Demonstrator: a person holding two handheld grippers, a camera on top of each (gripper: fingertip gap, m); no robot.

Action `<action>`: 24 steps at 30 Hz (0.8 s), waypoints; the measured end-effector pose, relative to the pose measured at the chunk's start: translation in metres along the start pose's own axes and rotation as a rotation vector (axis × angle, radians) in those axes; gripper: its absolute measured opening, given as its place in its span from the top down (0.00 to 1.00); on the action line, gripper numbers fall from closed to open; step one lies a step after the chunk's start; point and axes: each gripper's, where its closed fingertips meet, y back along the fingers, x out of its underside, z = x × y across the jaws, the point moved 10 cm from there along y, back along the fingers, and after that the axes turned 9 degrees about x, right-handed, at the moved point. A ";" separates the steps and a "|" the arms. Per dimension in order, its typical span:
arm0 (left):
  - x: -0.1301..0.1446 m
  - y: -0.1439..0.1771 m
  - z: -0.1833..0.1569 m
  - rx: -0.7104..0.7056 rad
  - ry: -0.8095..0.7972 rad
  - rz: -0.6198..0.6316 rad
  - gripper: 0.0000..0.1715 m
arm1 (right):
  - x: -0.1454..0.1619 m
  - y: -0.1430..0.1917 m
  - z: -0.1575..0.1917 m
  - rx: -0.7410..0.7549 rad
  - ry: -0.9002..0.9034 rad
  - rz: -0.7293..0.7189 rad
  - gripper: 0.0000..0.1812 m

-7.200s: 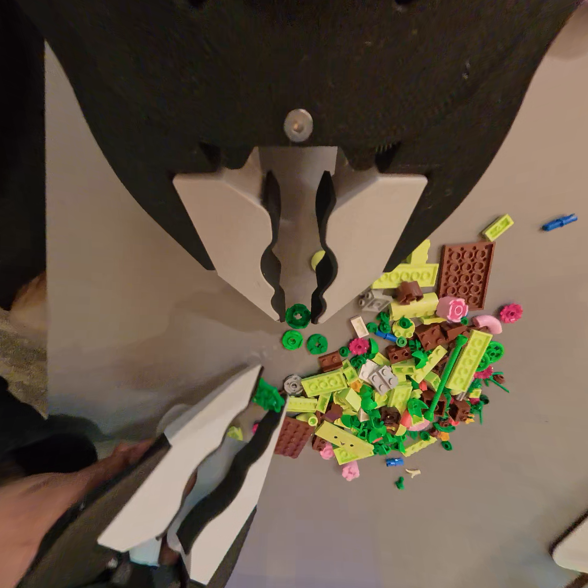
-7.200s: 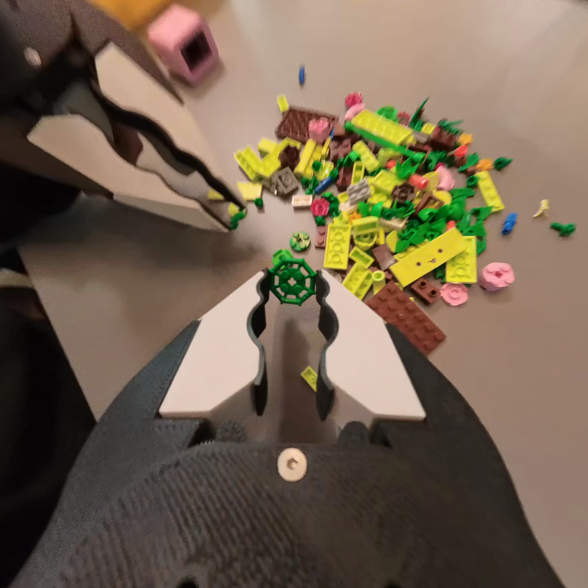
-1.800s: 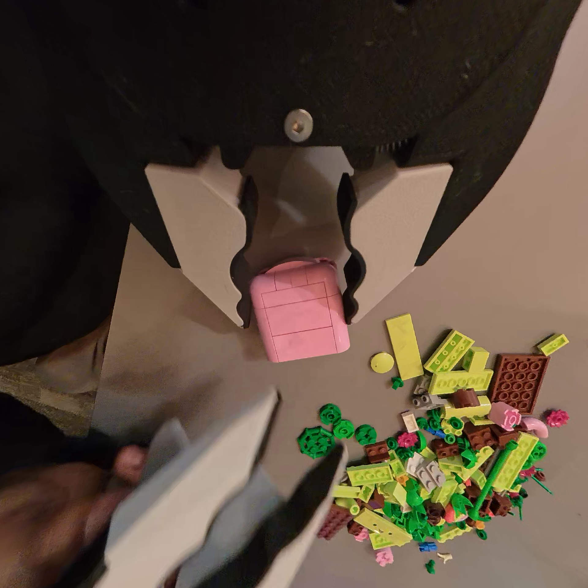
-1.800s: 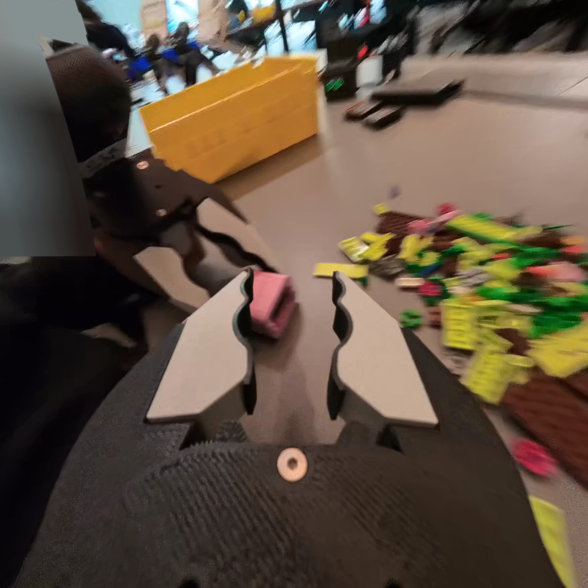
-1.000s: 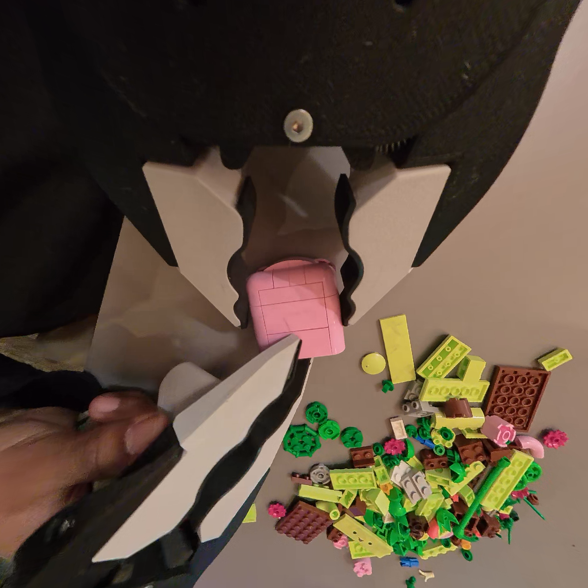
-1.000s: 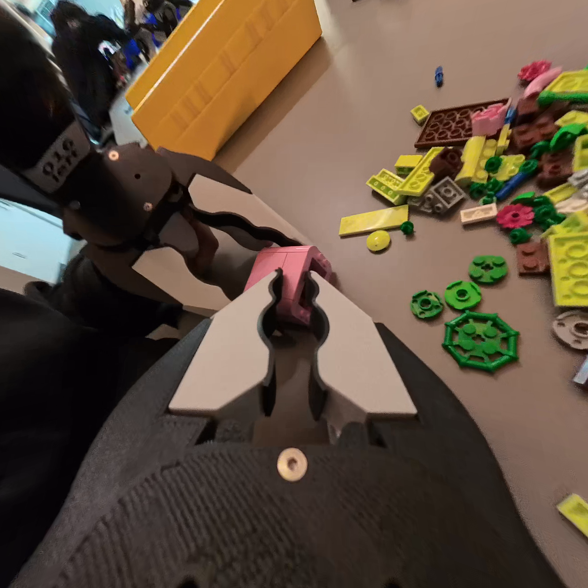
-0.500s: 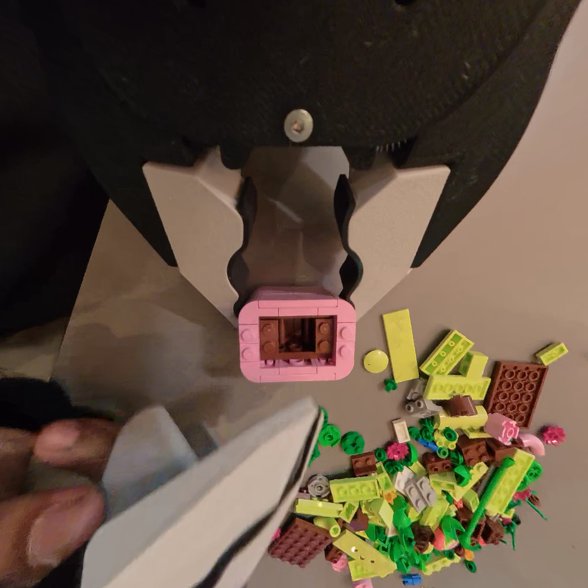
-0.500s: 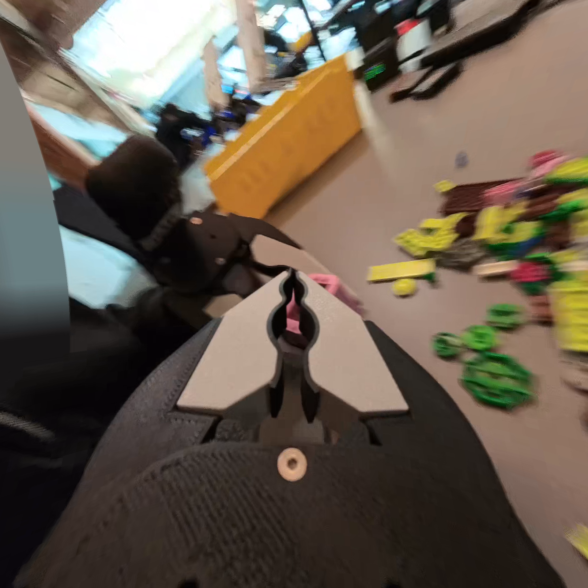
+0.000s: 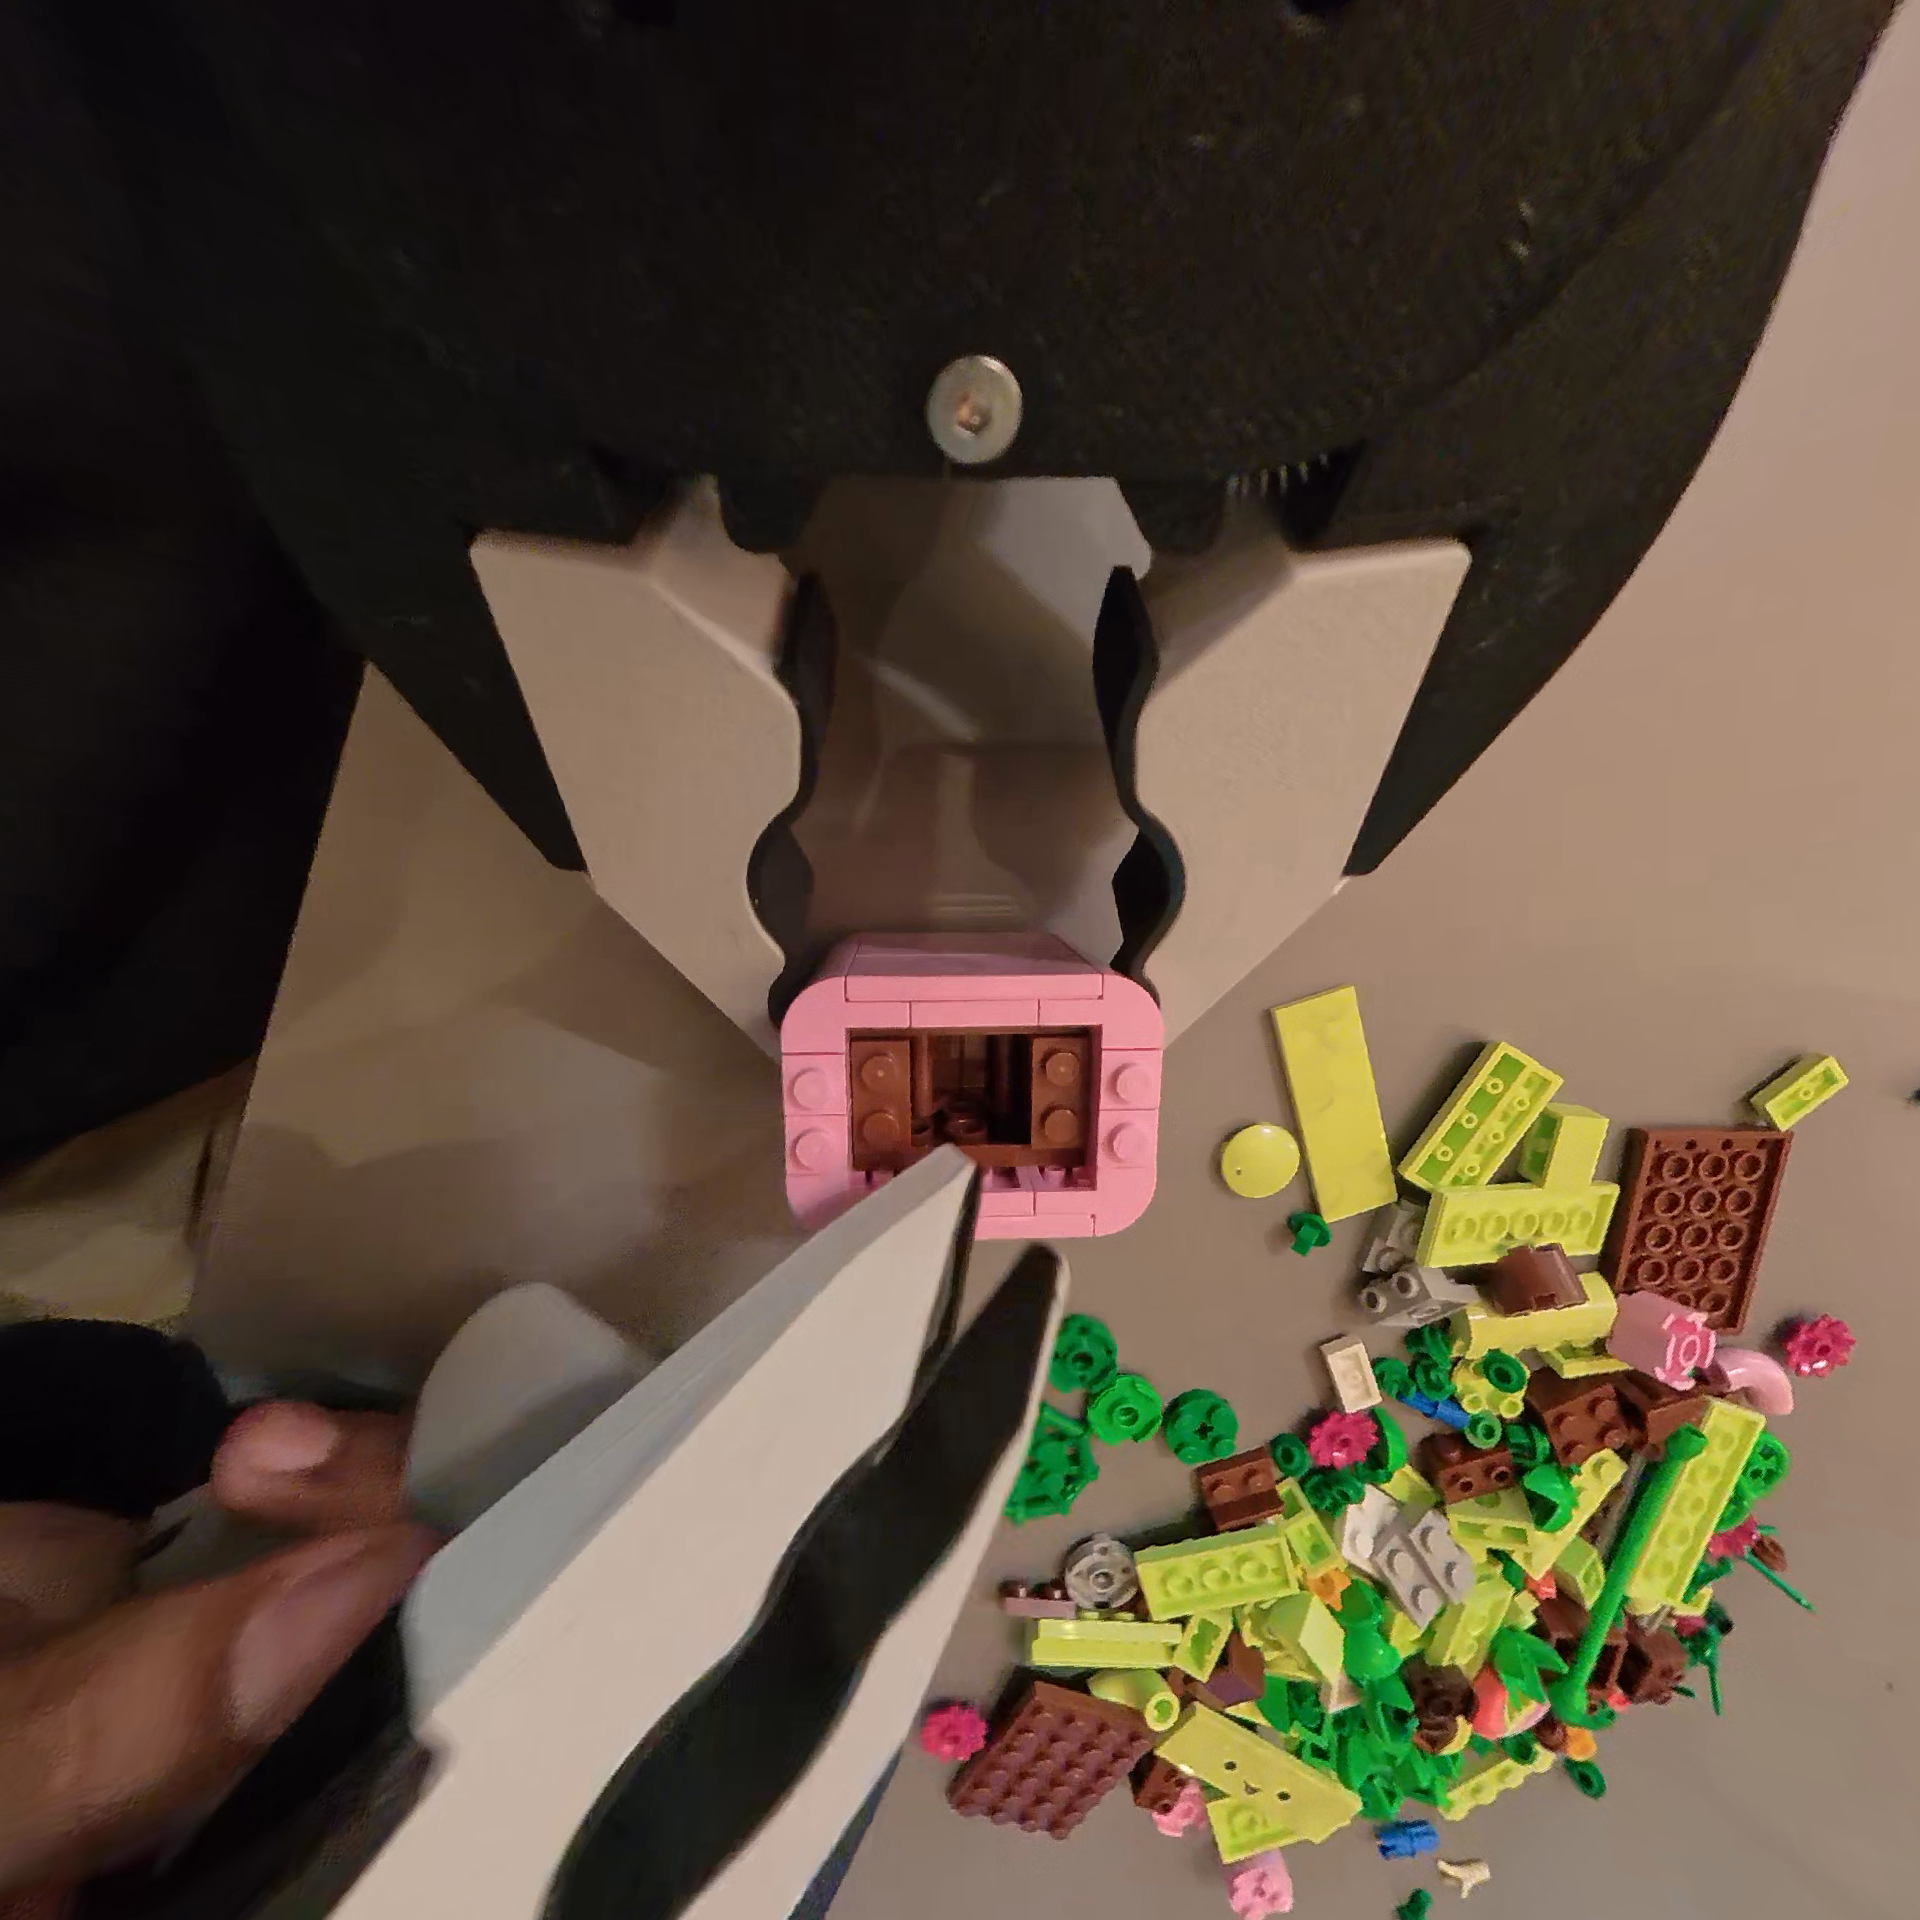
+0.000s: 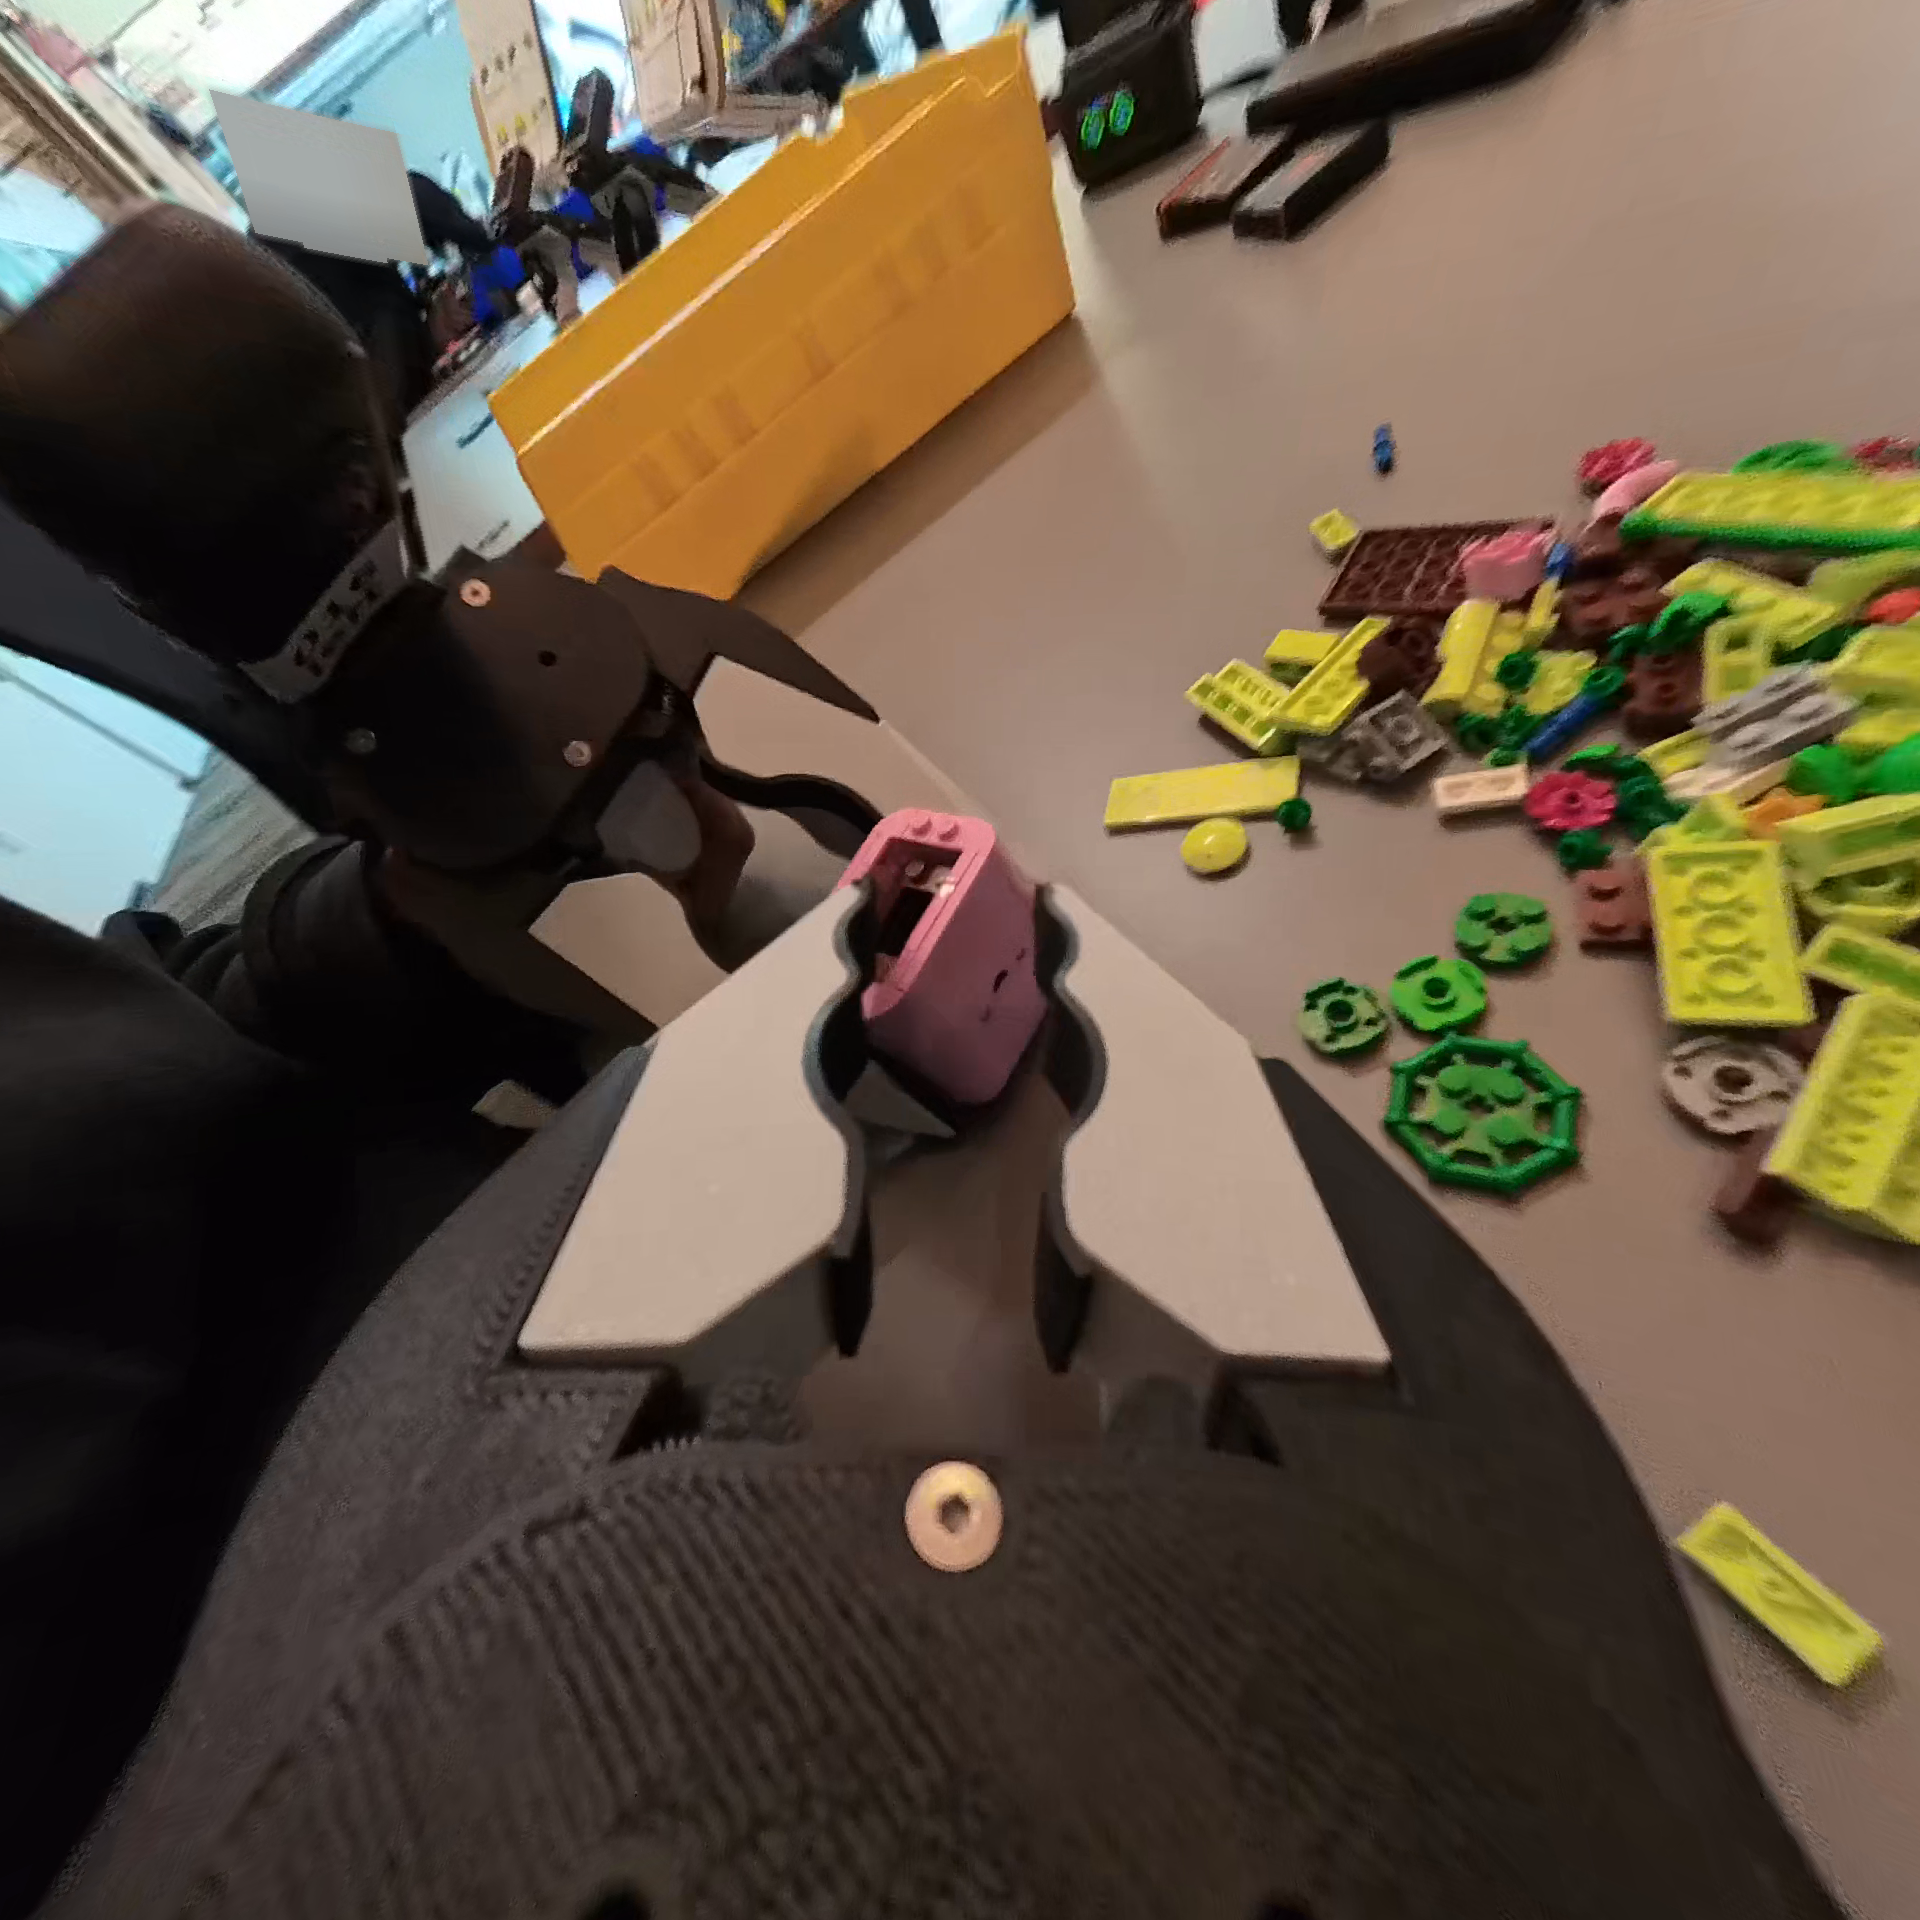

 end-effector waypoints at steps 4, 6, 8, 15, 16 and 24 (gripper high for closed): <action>-0.001 0.000 0.000 0.011 -0.004 -0.009 0.48 | 0.004 -0.004 0.002 -0.022 -0.021 0.051 0.94; -0.005 0.002 -0.002 0.020 -0.019 -0.060 0.53 | 0.004 -0.005 0.003 -0.032 -0.010 0.056 0.95; -0.007 0.003 -0.003 0.054 -0.014 -0.089 0.63 | 0.004 -0.006 0.005 -0.058 -0.018 0.060 0.94; -0.008 0.002 -0.003 0.068 -0.021 -0.084 0.63 | 0.003 0.005 -0.006 -0.063 -0.123 -0.026 0.91; -0.008 0.001 -0.003 0.070 -0.022 -0.083 0.63 | 0.003 0.006 -0.008 -0.060 -0.133 -0.026 0.90; -0.007 0.001 -0.004 0.079 -0.031 -0.082 0.63 | 0.003 0.001 -0.004 -0.049 -0.065 0.044 0.93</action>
